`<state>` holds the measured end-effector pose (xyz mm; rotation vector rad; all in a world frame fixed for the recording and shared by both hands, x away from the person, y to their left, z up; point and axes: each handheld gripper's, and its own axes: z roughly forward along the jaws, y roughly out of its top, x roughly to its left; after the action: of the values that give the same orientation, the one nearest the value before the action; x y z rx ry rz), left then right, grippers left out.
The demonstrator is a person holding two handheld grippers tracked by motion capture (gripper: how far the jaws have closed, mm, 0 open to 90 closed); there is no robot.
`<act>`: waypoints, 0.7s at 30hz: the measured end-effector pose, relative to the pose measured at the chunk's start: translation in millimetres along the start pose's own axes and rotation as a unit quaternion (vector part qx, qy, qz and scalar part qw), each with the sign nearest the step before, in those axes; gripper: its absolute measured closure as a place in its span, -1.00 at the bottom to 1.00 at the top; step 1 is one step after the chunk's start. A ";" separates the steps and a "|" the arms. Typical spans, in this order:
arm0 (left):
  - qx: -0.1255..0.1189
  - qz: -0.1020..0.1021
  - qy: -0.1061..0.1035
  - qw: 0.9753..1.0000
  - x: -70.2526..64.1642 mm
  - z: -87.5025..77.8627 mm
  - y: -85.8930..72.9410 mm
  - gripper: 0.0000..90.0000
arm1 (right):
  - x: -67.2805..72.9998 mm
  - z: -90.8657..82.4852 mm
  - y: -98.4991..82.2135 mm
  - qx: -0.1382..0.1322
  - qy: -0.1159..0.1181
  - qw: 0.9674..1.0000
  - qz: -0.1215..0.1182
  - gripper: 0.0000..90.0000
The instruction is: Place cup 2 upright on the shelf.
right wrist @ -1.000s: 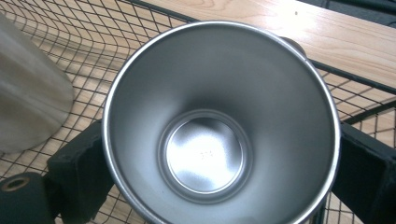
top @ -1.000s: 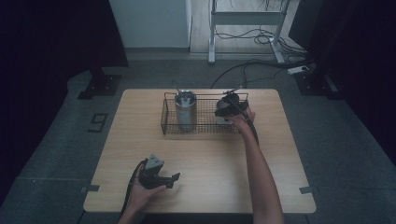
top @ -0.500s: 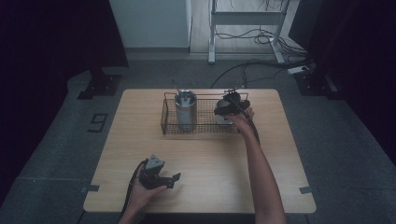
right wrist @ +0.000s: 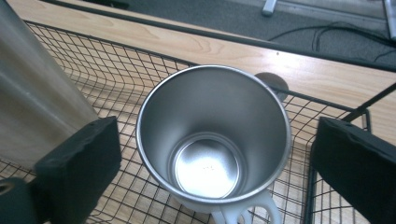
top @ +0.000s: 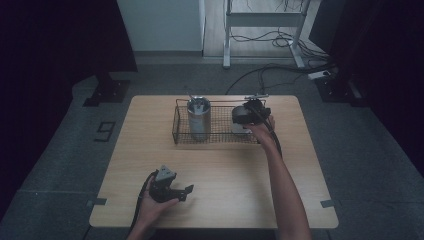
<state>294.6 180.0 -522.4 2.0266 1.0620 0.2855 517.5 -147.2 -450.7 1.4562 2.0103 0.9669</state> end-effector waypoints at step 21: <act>0.000 0.004 0.008 1.000 -4.7 -2.1 -0.5 -0.69 | -5.1 -47.6 -32.3 -0.046 0.037 0.998 0.004 -0.67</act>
<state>290.3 177.7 -520.7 2.0312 1.0644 0.3057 465.0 -170.7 -445.1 1.4003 1.9841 1.1174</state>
